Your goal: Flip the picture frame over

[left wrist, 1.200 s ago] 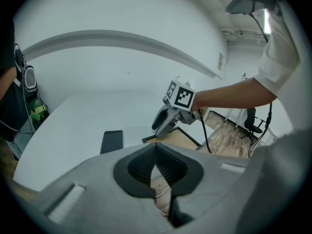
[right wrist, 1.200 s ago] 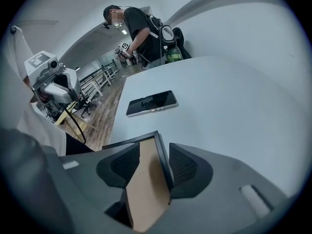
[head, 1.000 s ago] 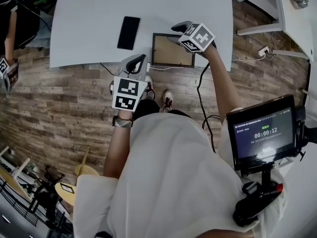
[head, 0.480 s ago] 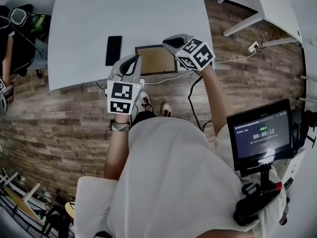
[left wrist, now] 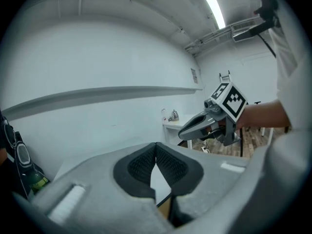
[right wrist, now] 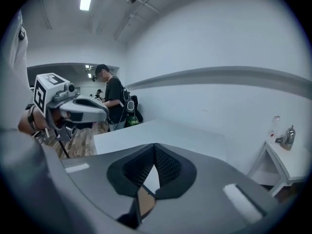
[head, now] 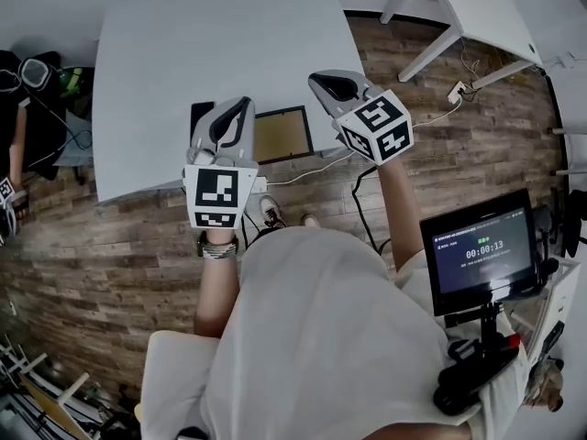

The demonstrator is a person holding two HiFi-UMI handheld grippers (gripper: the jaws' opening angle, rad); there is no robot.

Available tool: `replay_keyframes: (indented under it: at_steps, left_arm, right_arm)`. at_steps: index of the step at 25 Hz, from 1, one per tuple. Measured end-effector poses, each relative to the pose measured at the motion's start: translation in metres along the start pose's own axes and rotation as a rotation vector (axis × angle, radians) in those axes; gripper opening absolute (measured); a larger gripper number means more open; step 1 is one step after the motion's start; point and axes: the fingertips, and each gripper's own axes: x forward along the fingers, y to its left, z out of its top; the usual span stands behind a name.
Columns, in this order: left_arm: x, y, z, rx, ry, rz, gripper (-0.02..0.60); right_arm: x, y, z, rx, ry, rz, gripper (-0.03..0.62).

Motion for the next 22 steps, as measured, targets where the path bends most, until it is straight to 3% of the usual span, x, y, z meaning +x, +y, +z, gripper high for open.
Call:
replay_keyframes:
  at_steps: [12,22]
  left_arm:
    - [-0.017,0.014,0.071,0.082,-0.135,0.053,0.006]
    - [-0.023,0.034,0.086,0.073,-0.160,0.081,0.006]
  right_arm:
    - [-0.062,-0.004,0.095,0.015,-0.271,-0.077,0.002]
    - [-0.072,0.001,0.120,-0.019,-0.300,-0.109,0.002]
